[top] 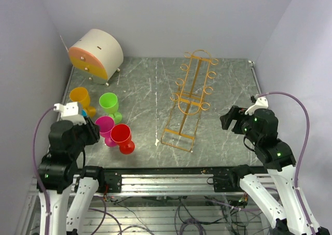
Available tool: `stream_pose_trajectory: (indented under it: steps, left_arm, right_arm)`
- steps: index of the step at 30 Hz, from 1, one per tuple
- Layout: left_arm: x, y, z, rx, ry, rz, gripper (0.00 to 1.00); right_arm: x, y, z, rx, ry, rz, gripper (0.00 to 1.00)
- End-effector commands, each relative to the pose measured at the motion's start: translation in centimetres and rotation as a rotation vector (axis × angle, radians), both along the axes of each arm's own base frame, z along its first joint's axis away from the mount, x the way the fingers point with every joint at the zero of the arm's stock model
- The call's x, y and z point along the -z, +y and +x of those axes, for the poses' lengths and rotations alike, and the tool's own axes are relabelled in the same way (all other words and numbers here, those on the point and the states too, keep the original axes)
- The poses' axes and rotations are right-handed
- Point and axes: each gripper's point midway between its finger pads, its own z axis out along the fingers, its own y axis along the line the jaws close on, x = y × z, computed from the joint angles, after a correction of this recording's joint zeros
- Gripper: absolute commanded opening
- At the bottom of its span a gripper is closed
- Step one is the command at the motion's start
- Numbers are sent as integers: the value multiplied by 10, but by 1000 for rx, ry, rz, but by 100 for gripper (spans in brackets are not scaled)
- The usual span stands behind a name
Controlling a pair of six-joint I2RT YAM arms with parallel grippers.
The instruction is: Take the wine glass off the wine glass rack
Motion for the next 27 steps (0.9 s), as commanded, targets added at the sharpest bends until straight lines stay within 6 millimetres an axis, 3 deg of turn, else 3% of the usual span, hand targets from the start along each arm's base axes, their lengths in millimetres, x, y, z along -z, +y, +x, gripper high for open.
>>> stream_pose_trajectory:
  steps: [1, 3, 9, 16, 27]
  left_arm:
    - [5, -25, 22, 116, 30, -61, 43]
    - [15, -27, 24, 119, 76, -72, 41]
    - [8, -21, 19, 72, 11, -86, 43]
    - [18, -25, 26, 94, 62, -89, 43]
    - [14, -21, 23, 60, 34, -95, 43]
  right_arm:
    - [1, 1, 3, -2, -9, -3, 81]
    - [0, 0, 2, -1, -11, -2, 81]
    - [-1, -3, 2, 23, -20, 0, 83]
    - [2, -6, 1, 48, -5, -2, 84]
    - [15, -4, 3, 64, 56, -25, 82]
